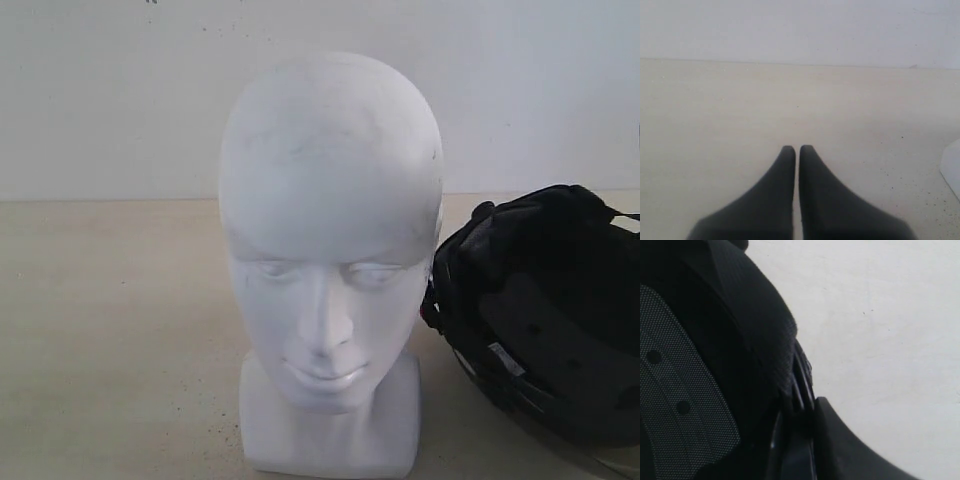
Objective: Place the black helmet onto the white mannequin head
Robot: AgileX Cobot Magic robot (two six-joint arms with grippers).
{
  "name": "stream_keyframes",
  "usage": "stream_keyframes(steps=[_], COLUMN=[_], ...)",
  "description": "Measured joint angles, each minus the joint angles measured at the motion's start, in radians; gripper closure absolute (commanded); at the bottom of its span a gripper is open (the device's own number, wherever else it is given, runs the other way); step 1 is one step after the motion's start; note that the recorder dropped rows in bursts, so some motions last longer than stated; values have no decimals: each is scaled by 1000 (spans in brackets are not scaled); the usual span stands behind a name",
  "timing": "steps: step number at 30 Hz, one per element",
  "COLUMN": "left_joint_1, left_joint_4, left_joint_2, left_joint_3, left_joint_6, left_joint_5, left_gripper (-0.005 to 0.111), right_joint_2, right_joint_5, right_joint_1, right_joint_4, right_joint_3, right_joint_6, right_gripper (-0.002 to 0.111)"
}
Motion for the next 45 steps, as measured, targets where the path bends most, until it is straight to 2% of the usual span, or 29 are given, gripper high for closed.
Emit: stream_keyframes(steps=[1,2,4,6,15,19,24,29,37,45], left_joint_1=[0,0,0,0,0,0,0,0,0,0], left_joint_4=[0,0,0,0,0,0,0,0,0,0], left_joint_2=[0,0,0,0,0,0,0,0,0,0], left_joint_3=[0,0,0,0,0,0,0,0,0,0], left_joint_6=[0,0,0,0,0,0,0,0,0,0], left_joint_5=[0,0,0,0,0,0,0,0,0,0], left_gripper=[102,102,102,102,102,102,102,102,102,102], right_joint_2=[0,0,0,0,0,0,-2,-2,-2,-67], right_joint_5=[0,0,-2,-4,-35,27,117,107,70,154], right_joint_1=[0,0,0,0,0,0,0,0,0,0], right_joint_4=[3,5,7,12,12,30,133,256,295,381], right_joint_3=[0,0,0,0,0,-42,-107,-123,-127,-127], right_joint_6=[-4,-4,-6,-6,-6,1,-38,-138,-138,-144], right_gripper=[93,79,66,61,61,61,61,61,61,61])
